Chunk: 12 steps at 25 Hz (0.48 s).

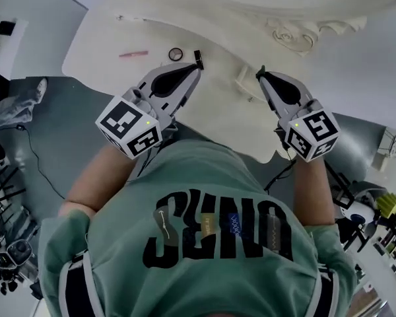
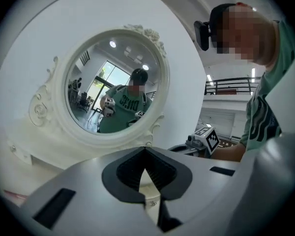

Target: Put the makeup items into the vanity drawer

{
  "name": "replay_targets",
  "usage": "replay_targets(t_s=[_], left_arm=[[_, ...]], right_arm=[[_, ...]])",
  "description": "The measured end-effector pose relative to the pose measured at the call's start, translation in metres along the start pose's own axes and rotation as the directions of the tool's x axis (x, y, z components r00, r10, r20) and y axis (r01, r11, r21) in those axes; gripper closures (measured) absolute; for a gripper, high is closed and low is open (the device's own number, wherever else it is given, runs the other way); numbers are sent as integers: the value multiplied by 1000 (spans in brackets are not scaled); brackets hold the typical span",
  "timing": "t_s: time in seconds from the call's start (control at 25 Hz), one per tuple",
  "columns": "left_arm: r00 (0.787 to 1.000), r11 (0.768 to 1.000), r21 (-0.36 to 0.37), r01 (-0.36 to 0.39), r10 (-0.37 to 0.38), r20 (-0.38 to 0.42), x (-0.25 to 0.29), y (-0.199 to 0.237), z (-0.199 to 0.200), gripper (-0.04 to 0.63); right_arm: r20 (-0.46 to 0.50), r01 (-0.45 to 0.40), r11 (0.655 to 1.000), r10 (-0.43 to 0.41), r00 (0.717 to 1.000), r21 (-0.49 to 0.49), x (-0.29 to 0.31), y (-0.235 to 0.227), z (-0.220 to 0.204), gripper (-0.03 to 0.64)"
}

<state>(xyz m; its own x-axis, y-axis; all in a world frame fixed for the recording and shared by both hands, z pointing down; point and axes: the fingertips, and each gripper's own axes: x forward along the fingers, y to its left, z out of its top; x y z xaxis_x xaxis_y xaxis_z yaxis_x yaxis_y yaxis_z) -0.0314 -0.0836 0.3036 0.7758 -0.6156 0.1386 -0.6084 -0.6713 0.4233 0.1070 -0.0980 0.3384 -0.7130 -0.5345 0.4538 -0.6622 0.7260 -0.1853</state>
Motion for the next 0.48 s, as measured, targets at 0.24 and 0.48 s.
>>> replay_targets(t_s=[0.24,0.48], left_arm=[[988,992,-56,113,-118,-101,95,-14,-85,596],[972,984,-82,160,-172,-160,144,-27,-132,595]], right_arm=[[-180,92,996,-86,980,22,4,-52,-115,586],[-275,100,992,-116,954,-70,22,-72,-164,581]])
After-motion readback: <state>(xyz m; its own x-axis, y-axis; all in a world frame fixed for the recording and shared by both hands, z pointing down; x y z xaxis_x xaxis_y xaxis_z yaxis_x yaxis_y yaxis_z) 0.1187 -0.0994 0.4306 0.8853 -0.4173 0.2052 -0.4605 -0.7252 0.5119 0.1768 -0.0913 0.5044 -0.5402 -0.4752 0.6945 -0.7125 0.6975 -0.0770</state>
